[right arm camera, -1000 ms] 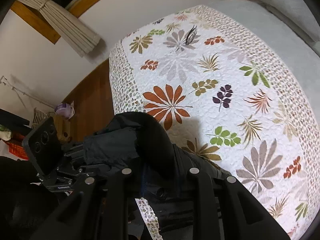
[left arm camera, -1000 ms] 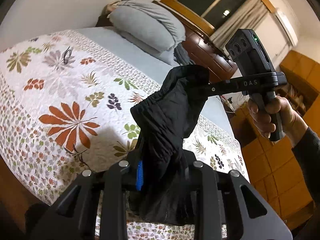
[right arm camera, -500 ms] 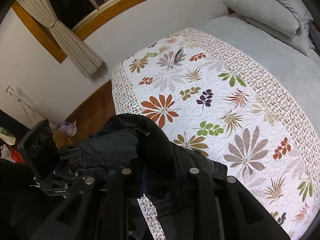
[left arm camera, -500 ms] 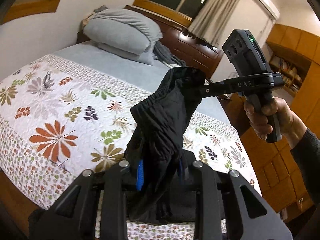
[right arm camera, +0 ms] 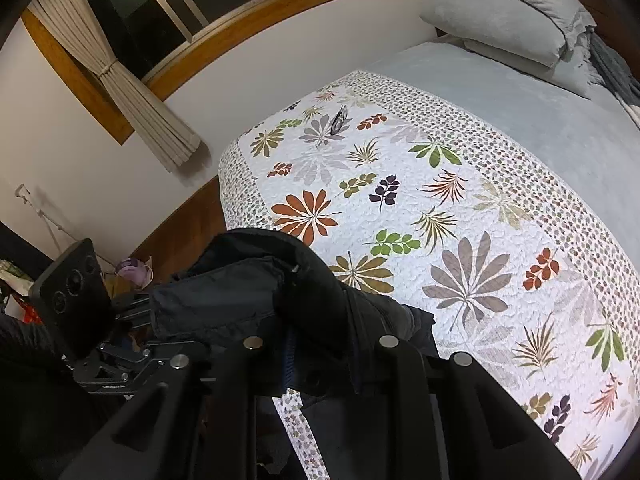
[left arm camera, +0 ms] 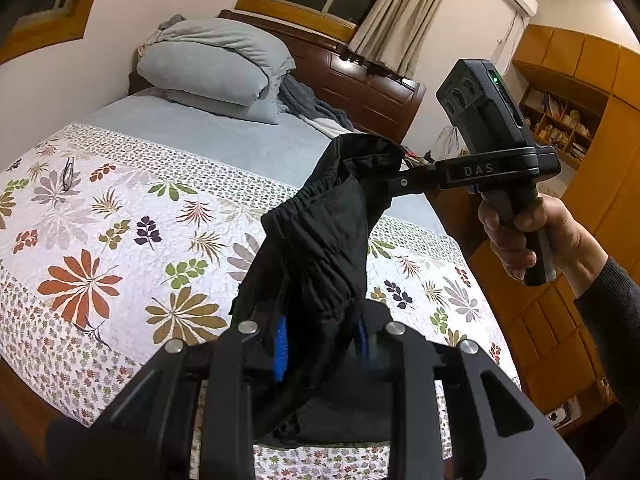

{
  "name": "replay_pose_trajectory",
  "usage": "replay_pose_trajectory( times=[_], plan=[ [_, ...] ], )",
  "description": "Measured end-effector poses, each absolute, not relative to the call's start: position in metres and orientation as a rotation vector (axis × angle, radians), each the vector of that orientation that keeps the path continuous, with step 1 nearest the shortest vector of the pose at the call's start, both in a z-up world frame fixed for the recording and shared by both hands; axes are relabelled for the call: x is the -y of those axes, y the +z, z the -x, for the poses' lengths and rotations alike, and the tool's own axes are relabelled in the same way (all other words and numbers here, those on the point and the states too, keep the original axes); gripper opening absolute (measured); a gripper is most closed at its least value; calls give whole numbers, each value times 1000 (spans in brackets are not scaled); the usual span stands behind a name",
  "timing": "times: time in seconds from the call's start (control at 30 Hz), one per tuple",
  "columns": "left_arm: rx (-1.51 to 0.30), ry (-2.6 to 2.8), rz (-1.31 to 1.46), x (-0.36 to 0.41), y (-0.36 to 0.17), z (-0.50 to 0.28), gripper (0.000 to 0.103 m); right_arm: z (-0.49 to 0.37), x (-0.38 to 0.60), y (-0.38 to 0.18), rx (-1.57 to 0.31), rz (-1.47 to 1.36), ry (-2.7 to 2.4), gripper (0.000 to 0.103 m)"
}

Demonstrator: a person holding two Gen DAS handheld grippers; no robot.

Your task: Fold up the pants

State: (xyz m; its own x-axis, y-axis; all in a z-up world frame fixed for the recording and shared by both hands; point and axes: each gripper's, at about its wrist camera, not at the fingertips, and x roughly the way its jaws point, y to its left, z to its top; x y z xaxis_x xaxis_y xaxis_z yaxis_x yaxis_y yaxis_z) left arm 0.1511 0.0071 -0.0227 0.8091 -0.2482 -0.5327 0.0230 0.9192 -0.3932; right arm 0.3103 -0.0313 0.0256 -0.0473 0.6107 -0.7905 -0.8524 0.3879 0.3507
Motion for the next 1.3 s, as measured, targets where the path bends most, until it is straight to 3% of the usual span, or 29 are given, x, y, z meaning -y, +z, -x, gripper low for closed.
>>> replay_pose_trajectory(
  times=[1.3],
  plan=[
    [-693,-307,231,108,-53,-173,24,-310,154,-18,-1107,217,1091,22]
  ],
)
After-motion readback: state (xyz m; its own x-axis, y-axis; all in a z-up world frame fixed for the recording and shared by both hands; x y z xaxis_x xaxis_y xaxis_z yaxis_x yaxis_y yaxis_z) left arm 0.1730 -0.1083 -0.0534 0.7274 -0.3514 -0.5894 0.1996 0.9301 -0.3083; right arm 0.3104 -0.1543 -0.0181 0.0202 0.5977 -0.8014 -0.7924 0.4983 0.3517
